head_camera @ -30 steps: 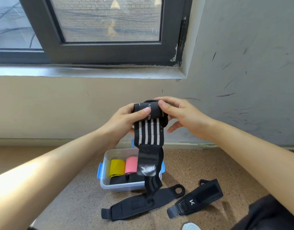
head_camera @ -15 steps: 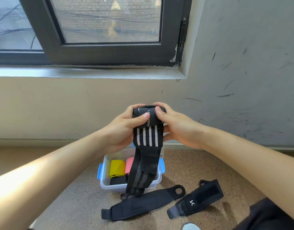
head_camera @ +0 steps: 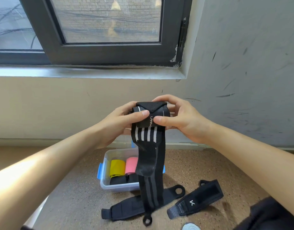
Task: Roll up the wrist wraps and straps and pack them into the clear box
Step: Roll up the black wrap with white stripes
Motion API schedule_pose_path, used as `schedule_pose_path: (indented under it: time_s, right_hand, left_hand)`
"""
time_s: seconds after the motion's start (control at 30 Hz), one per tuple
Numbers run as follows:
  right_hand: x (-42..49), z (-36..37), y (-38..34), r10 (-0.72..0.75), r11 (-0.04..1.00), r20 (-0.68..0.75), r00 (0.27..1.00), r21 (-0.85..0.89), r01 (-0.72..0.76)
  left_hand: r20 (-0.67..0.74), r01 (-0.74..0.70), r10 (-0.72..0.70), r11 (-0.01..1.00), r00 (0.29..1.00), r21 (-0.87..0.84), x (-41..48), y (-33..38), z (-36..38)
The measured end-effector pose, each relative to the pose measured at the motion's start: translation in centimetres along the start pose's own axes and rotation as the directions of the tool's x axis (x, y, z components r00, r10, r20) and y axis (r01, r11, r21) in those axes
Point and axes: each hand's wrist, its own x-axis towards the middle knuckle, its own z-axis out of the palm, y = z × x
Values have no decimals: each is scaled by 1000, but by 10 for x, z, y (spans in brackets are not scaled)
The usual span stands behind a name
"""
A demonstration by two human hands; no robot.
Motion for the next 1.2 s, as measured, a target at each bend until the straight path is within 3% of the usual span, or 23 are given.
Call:
schedule_pose_path:
  time_s: [0.27, 0.4, 0.63, 0.83, 0.93, 1.07, 1.2]
  right_hand:
    - [-2, 7, 4, -223, 928, -49, 974, -316, 197]
    - [-3, 7, 4, -190, 917, -46, 981, -365, 160]
    - [0, 3, 0, 163, 987, 114, 980, -4, -163]
    - [3, 5, 1, 180, 975, 119, 976, 109, -193]
    - [4, 3, 0, 131, 977, 92, 987, 154, -145]
    - [5, -1, -1, 59, 980, 38, 998, 190, -66]
    - [5, -4, 5, 21, 992, -7, 1000, 125, -20]
  left_hand:
    - [-31, -12, 13, 999, 999, 41, -1, 2, 2]
    - [-51, -58, 61, 997, 997, 48, -1, 3, -2]
    - [-109, -193, 202, 978, 973, 84, -2, 4, -3]
    - [-139, -305, 343, 922, 929, 237, 0, -4, -2]
    - [-163, -248, 274, 955, 948, 159, 1, -5, 1]
    - [-63, 29, -33, 998, 997, -58, -1, -5, 6]
    - [-8, 93, -94, 989, 996, -112, -2, -1, 8]
